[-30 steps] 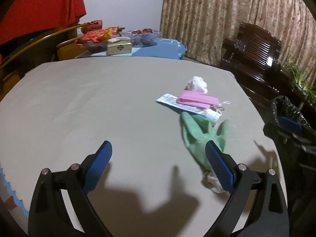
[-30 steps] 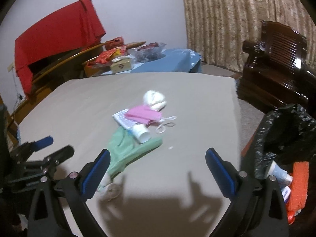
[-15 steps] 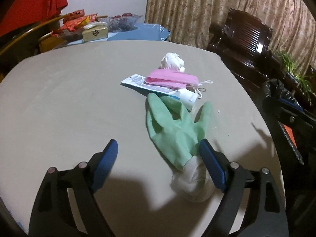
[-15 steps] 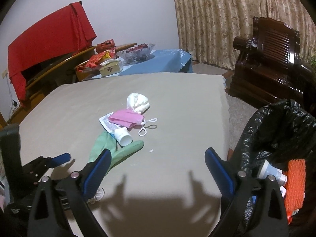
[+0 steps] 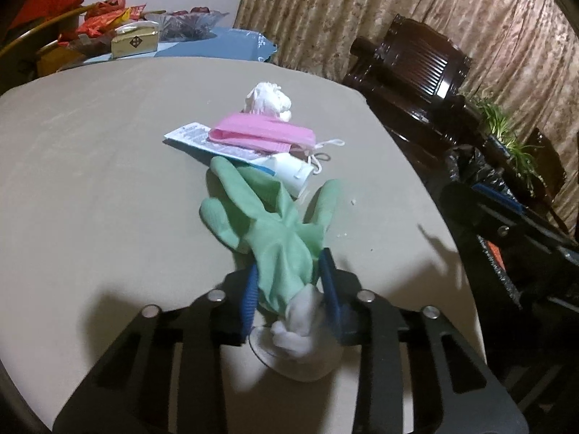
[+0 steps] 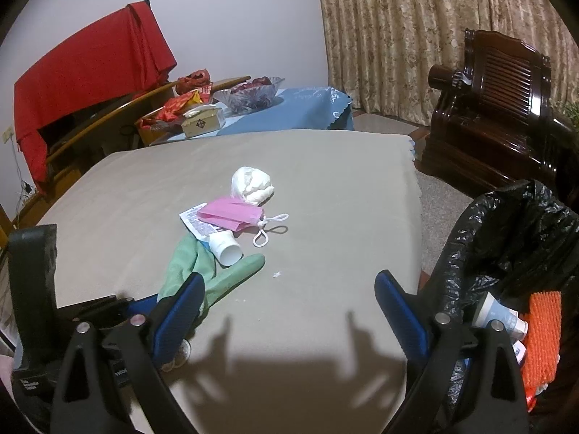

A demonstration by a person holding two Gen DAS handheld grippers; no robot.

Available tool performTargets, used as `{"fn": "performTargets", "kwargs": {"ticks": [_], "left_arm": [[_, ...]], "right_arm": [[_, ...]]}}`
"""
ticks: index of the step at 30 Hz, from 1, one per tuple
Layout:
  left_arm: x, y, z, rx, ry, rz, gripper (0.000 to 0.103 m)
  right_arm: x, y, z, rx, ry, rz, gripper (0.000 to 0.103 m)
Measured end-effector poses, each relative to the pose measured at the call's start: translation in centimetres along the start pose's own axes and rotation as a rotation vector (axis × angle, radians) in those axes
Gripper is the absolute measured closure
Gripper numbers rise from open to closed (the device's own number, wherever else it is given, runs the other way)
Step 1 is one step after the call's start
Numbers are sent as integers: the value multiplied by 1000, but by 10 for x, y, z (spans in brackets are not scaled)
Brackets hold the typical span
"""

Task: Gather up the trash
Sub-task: 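Grasp the green glove cuff with the left tool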

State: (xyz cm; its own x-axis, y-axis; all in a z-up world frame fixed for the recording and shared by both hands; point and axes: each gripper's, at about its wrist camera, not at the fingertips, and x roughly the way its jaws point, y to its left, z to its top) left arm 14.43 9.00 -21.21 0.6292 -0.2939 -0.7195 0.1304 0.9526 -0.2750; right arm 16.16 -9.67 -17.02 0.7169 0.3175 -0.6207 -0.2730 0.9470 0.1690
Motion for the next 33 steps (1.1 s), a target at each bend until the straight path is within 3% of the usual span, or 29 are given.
{"fn": "performTargets", "kwargs": {"ticks": [7, 14, 21, 25, 33], "left_arm": [[-44, 4, 10, 0, -90, 13, 79], [-74, 36, 12, -52, -165, 163, 79], [-74, 56, 24, -79, -175, 206, 79], [-70, 66, 28, -87, -174, 219, 79], [-60, 79, 33, -106, -163, 242, 79]], "right_arm": [[-2, 3, 4, -13, -9, 3, 10], [8, 13, 7, -26, 4, 22, 10], [38, 33, 17, -61, 38, 58, 11], [58, 44, 19, -86, 76, 76, 17], [92, 60, 18, -109, 160, 119, 40]]}}
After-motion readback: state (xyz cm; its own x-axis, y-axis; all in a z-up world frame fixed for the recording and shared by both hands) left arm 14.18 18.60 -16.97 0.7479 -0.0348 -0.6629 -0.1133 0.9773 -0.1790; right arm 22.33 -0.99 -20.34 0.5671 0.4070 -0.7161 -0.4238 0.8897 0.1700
